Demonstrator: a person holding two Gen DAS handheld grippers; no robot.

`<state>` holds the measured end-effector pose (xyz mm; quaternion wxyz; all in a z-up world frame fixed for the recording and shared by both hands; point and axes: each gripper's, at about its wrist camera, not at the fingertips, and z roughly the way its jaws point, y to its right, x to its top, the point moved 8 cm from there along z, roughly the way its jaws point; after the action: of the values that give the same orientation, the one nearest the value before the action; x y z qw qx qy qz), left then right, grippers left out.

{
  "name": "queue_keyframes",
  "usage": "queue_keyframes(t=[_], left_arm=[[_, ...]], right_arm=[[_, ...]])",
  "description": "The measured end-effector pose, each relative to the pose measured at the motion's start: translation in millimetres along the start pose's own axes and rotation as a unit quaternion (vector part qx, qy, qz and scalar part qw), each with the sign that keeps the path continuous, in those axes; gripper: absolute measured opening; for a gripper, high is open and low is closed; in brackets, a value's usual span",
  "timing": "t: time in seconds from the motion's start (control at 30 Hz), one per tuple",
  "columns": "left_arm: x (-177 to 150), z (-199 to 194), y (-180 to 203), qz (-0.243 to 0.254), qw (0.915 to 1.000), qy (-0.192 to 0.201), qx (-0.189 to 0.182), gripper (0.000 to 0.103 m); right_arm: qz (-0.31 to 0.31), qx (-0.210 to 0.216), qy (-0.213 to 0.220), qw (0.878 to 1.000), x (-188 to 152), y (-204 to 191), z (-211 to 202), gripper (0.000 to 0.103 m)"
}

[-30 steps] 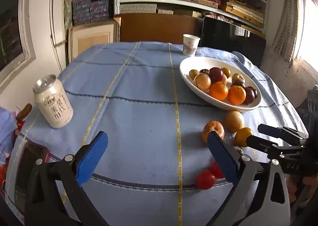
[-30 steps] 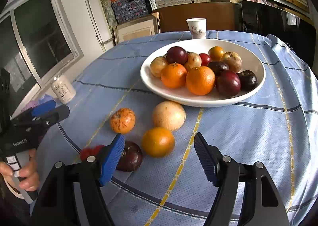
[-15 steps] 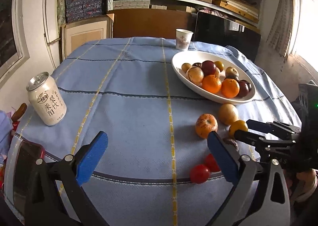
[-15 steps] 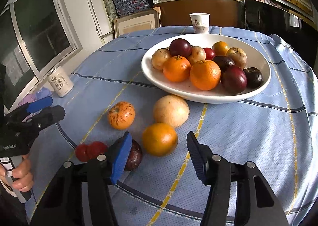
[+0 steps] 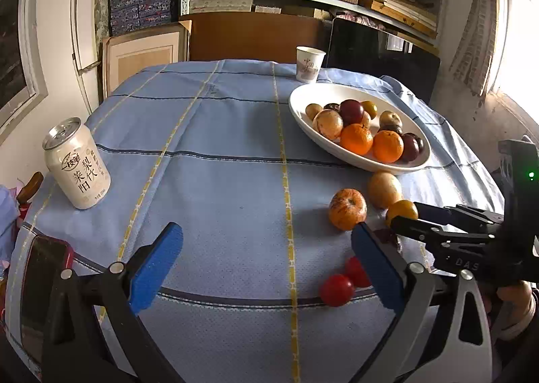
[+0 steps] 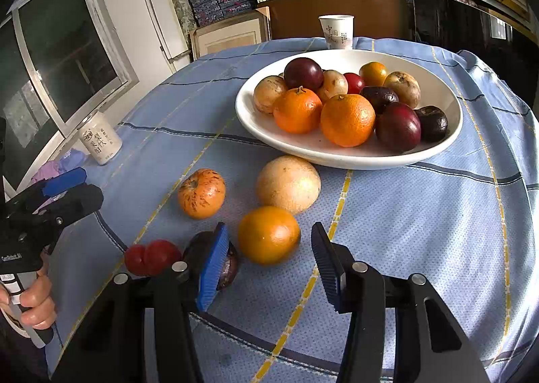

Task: Organize fruits
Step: 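Pull both open tools back toward the remaining fruits, then grasp an orange with the right tool while the left tool grasps a red tomato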

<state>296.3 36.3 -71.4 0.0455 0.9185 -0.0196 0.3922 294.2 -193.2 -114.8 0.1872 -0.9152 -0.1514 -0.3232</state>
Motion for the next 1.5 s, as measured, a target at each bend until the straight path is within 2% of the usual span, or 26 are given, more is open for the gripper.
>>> queue_keyframes(t=[0.17, 0.27, 0.33, 0.4, 0.47, 0.6, 0.77, 0.9, 0.97, 1.0, 1.07, 1.1, 1.17, 1.23, 1.5], left_arm=[[-1, 0, 3, 0.013, 0.9999, 0.002, 0.009, 0.098], [-1, 0, 5, 0.018, 0.9998, 0.003, 0.012, 0.098], [-1, 0, 5, 0.022, 0.9996, 0.005, 0.015, 0.098], [-2, 0, 5, 0.027, 0.9995, 0.005, 0.018, 0.098], [-3, 0, 8, 0.034, 0.9994, 0.002, 0.008, 0.098], [-10, -3, 23, 0.067, 0.9969, -0.008, -0.040, 0.098], [-24, -9, 45, 0.130, 0.9900, 0.002, -0.055, 0.098], [-37, -8, 61, 0.173, 0.9832, -0.004, -0.059, 0.098], [-41, -8, 67, 0.188, 0.9805, -0.003, -0.059, 0.089], [-43, -8, 69, 0.193, 0.9791, -0.007, -0.062, 0.079], [-45, -6, 70, 0.193, 0.9787, -0.013, -0.069, 0.073], [-45, -5, 69, 0.191, 0.9789, -0.016, -0.070, 0.066], [-47, -3, 68, 0.190, 0.9789, -0.022, -0.072, 0.064], [-48, -2, 68, 0.191, 0.9786, -0.026, -0.073, 0.056], [-57, 11, 68, 0.192, 0.9767, -0.055, -0.078, 0.041]], right_arm=[[0.000, -0.007, -0.001, 1.000, 0, 1, 1, 0.051], [-0.001, -0.008, -0.001, 1.000, 0, 1, 1, 0.047], [-0.003, -0.007, 0.000, 1.000, 1, 0, 1, 0.039], [-0.004, -0.004, 0.001, 1.000, 1, 0, 1, 0.039], [-0.001, -0.003, 0.005, 1.000, 1, 1, 0, 0.039], [0.028, -0.001, 0.015, 0.999, 5, 12, -8, 0.039], [0.056, 0.004, 0.007, 0.998, 5, 21, -9, 0.039], [0.050, -0.006, 0.004, 0.999, 4, 19, -6, 0.039], [0.046, -0.007, 0.004, 0.999, 2, 17, -7, 0.039], [0.044, -0.007, 0.004, 0.999, 2, 16, -7, 0.039], [0.045, -0.008, 0.004, 0.999, 2, 17, -7, 0.039], [0.047, -0.009, 0.004, 0.999, 2, 17, -7, 0.039], [0.051, -0.009, 0.002, 0.999, 2, 19, -6, 0.039], [0.053, -0.010, 0.006, 0.999, 3, 20, -8, 0.039], [0.044, -0.014, 0.010, 0.999, 3, 19, -9, 0.038]])
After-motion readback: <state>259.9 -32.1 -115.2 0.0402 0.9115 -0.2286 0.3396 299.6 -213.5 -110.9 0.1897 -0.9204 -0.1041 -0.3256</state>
